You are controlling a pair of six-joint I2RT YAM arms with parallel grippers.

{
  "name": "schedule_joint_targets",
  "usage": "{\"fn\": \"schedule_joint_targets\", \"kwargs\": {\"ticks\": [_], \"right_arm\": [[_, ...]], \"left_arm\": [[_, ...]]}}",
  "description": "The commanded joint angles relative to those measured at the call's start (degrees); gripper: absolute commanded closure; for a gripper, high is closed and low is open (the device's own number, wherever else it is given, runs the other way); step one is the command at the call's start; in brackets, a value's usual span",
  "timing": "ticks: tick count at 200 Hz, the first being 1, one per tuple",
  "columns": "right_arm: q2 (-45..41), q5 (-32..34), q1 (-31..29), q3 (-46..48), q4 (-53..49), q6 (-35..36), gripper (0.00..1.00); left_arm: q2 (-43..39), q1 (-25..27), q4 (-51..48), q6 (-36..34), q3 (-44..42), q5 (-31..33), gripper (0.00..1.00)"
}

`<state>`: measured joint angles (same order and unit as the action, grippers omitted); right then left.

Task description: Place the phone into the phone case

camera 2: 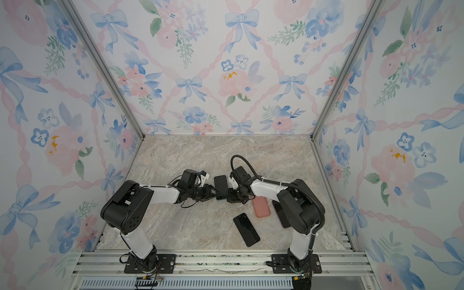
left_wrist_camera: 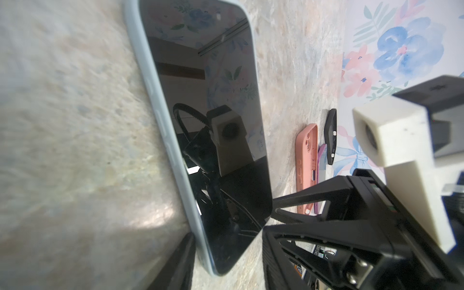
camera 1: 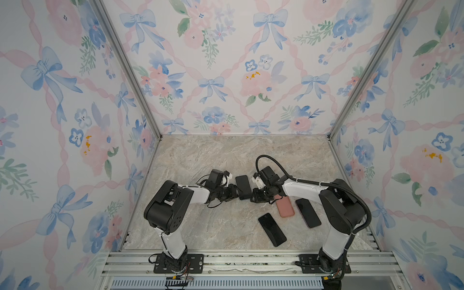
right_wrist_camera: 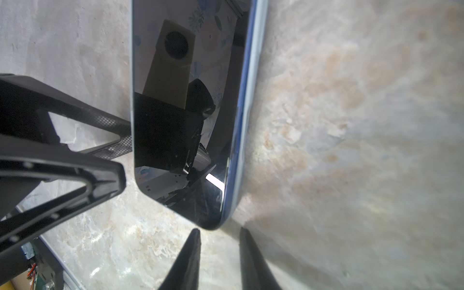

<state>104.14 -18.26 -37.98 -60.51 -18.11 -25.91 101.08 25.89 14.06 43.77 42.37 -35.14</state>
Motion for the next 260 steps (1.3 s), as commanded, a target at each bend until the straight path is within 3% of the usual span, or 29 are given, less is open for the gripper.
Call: {"fn": "schedule_joint_targets", "kwargs": {"ticks": [1, 61, 96, 260], "right_arm": [[-1.0, -0.3, 0.1, -0.1, -1.8, -0.1, 0.70], [-2.6, -0.9, 1.5, -0.4, 0.7, -2.8, 0.69], [-2.4, -0.1, 2.0, 1.6, 4.4, -6.8, 0.73], [3.5, -0.7, 1.7, 3.1, 7.4, -8.1, 0.88]], "left_arm": [[1.5, 0.7, -6.2, -0.1, -2.0, 0.8, 0.54], [1.4, 0.9, -6.0, 0.0, -2.2, 0.7, 0.54], [1.4, 0.9, -6.0, -0.1, -2.2, 0.9, 0.54], [1.9, 1.5, -5.5, -0.1, -2.1, 1.0, 0.55]]}}
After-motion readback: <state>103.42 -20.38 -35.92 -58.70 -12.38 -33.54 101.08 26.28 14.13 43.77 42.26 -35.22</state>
